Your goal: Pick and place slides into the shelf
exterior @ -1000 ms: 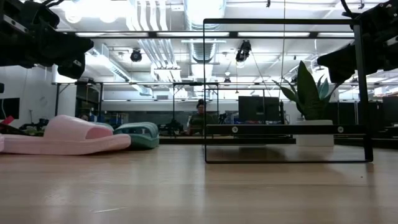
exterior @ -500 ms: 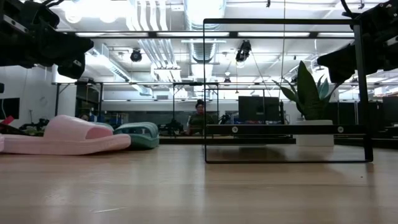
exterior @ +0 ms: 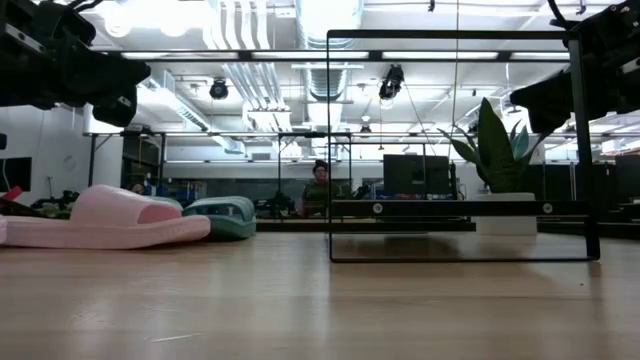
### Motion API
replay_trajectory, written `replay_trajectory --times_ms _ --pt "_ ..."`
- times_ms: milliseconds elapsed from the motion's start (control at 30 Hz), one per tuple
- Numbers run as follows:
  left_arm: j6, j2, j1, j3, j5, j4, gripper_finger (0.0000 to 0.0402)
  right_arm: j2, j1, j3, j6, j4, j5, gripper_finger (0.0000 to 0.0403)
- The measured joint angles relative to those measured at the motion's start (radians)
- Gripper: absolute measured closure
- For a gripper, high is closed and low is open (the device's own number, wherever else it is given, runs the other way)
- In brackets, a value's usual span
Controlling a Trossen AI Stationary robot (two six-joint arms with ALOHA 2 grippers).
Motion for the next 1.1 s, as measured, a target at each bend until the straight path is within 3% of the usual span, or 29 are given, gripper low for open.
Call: replay_trajectory --times_ms 1100 --pt "0.0 0.0 0.0 0.0 0.0 0.002 0.0391 0.0 0.0 0.0 -0.008 0.056 0.0 0.0394"
